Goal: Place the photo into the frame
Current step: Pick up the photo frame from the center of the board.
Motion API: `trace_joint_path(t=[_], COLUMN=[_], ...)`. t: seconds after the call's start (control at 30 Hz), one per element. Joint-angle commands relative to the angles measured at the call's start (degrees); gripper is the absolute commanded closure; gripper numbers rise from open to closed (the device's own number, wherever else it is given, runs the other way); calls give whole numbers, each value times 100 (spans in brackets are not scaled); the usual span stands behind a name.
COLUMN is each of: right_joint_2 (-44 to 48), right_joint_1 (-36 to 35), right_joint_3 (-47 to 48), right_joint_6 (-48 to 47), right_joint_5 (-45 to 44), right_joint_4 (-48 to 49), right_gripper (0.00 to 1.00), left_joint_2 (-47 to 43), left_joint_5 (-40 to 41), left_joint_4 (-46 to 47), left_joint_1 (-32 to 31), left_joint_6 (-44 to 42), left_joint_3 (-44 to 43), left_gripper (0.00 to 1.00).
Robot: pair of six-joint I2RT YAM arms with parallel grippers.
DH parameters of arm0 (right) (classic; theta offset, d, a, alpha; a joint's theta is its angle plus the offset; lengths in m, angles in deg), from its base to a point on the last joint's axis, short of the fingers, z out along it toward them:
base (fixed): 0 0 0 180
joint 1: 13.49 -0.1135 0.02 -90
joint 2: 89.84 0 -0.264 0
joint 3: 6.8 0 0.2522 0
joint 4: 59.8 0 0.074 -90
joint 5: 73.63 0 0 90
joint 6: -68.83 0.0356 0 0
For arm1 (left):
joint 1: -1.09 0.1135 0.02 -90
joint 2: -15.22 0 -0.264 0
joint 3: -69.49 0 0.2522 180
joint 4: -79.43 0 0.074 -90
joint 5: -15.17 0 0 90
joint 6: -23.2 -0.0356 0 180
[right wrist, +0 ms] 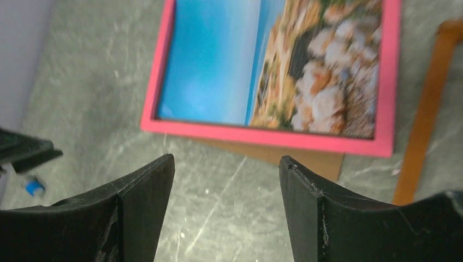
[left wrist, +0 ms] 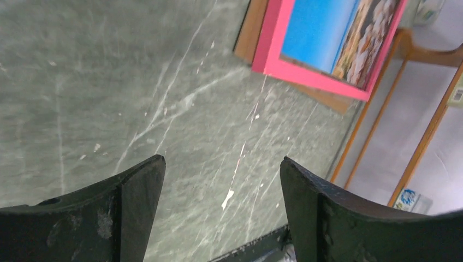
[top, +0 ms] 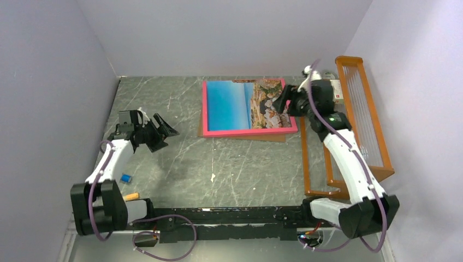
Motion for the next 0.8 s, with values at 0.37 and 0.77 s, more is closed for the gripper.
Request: trace_joint_path(t=[0.37,0.77], right_joint_2=[-2972,-5156], right_joint_1=[-2089,-2185], right_joint_3=[135,2130], right_joint_6=[-3398,-5455], right_joint_5=[-670,43], right_joint_4=[111,-979], right_gripper=[29,30], left_joint_2=[1736,2210], left_joint_5=[-1037,-1223], left_joint_4=[1297,1264], left_joint_1=[-468,-488], left_joint_6=[433,494], left_joint_3=[-143,-263], left_gripper=[25,25])
